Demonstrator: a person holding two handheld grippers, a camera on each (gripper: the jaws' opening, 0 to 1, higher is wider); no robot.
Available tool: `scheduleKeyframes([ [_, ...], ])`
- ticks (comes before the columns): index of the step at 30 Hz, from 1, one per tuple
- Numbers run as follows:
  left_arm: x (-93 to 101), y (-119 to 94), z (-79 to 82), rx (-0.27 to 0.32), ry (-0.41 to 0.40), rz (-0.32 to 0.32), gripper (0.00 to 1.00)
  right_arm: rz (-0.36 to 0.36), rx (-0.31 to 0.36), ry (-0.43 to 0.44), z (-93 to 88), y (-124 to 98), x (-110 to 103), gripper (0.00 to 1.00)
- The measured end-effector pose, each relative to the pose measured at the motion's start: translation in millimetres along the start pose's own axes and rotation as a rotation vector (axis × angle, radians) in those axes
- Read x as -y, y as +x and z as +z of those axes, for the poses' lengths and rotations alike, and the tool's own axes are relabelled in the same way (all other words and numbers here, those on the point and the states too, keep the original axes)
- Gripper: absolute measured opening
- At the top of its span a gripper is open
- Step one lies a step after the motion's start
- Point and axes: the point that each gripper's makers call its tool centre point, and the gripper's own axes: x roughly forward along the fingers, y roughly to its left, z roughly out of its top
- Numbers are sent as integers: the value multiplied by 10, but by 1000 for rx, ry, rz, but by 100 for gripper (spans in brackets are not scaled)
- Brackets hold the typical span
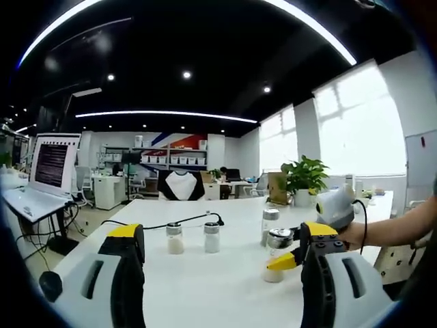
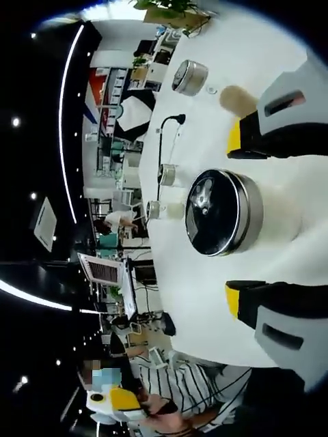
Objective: Rotate the seasoning bottle until the label or dispensing opening points toward the visible target arrow and the bottle remains upright within the marked orientation range
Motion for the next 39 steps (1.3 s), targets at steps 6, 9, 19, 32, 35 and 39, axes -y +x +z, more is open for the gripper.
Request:
scheduleKeyframes([
  [6, -8, -15, -10, -4, -1, 4, 100, 127, 38, 43, -8, 21, -23, 72],
  [9, -11, -26, -4, -4, 1, 6, 100, 175, 45, 53, -20, 10, -25, 66],
  [19, -6, -31, 5, -7, -4, 11, 100, 234, 65, 50, -74, 36, -29, 58],
  [32, 92, 74, 70, -1, -8, -15, 100, 259, 117, -27, -12, 82, -36, 42],
  [35, 93, 78, 73, -5, 1, -18, 100, 263, 116, -30, -11, 78, -41, 42],
  [39, 89, 60, 99, 4, -26, -20, 100, 261, 119, -32, 0, 79, -48, 42],
])
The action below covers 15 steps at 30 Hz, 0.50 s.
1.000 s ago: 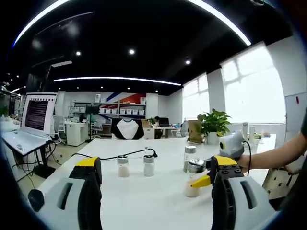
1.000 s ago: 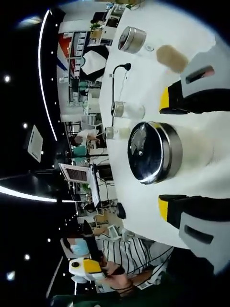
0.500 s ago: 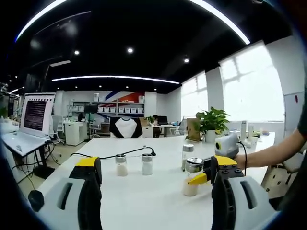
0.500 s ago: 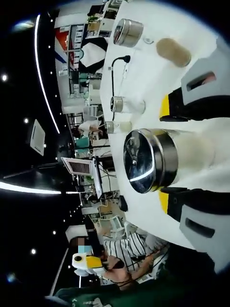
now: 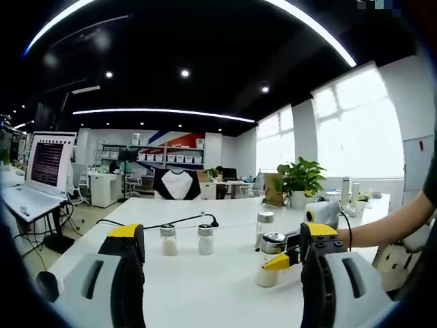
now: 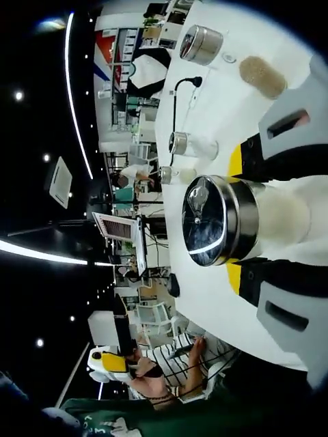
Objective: Rotate the seasoning bottle until the label or dispensing opening points toward the visible target arrow and the bottle remains upright within the marked orientation range
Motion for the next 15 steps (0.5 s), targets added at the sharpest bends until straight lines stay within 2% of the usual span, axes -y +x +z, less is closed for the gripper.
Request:
scheduleKeyframes([
  [5, 17, 15, -25, -6, 45, -7, 100, -3, -3, -2, 6, 0, -6, 42],
  [13, 35, 53, -100, -14, 17, -29, 100, -13, 0, -7, 16, -6, -10, 42],
  [15, 69, 60, -61, 9, -3, -47, 100, -17, -3, -10, 16, -5, -16, 42],
])
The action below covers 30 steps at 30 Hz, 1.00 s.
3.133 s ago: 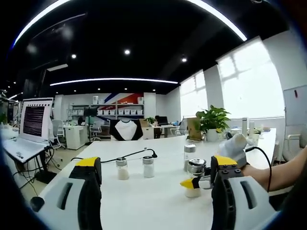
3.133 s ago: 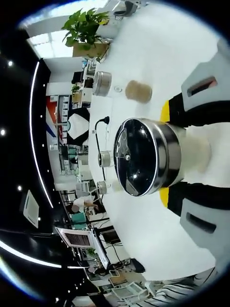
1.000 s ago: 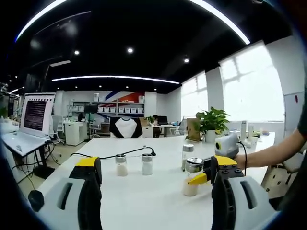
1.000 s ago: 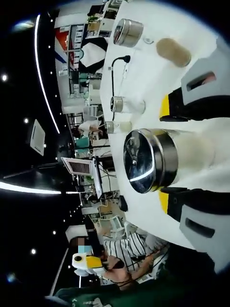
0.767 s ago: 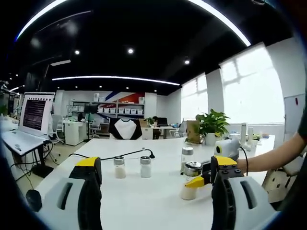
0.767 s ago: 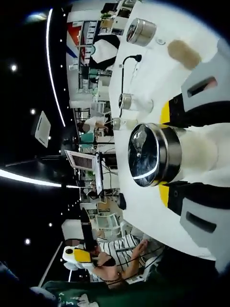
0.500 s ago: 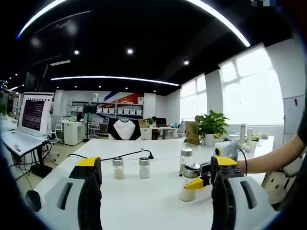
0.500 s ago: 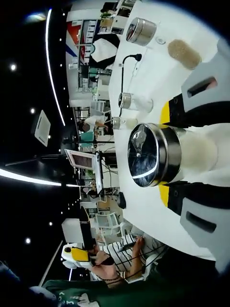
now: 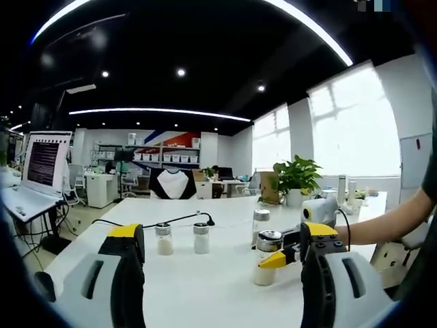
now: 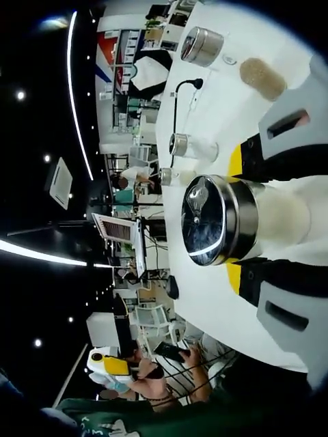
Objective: Rotate the seasoning bottle until the label or dispensing opening points toward the visible target arrow and the bottle remains upright within the marked orientation range
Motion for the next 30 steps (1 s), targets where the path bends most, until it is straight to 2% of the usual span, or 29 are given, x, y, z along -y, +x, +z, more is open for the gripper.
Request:
scheduleKeyframes([
  [4, 22, 33, -9, -5, 22, 4, 100, -19, 3, 0, -3, 1, -5, 42],
  [16, 54, 31, -88, -28, 11, 5, 100, -74, -16, 12, -16, -6, 5, 42],
  [30, 75, 29, -118, -32, -16, 3, 99, -206, -33, 51, -42, -25, 61, 41],
])
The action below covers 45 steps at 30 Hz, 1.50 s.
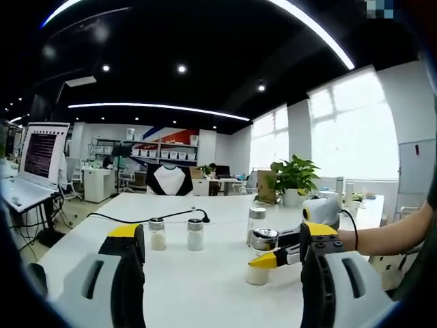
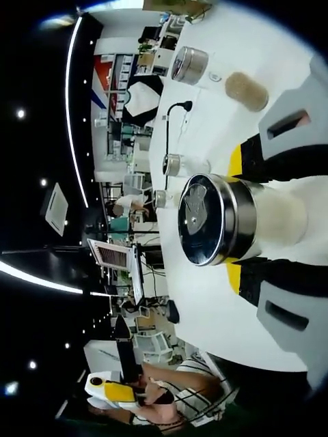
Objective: Rotate the seasoning bottle until the label or dispensing opening points toward the visible target arrow and the bottle remains upright within the marked orientation range
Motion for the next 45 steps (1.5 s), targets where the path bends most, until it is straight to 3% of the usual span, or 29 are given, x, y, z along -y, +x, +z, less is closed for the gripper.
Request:
scheduleKeyframes([
  [19, 15, -19, -9, -7, -7, 2, 99, -194, -20, 53, -28, -20, 63, 41],
  [23, 35, -19, 2, -2, -30, 1, 100, -219, -24, 63, -31, -19, 67, 41],
  [45, 100, 35, 40, -15, 7, -3, 100, -383, -11, 120, -48, -22, 95, 41],
])
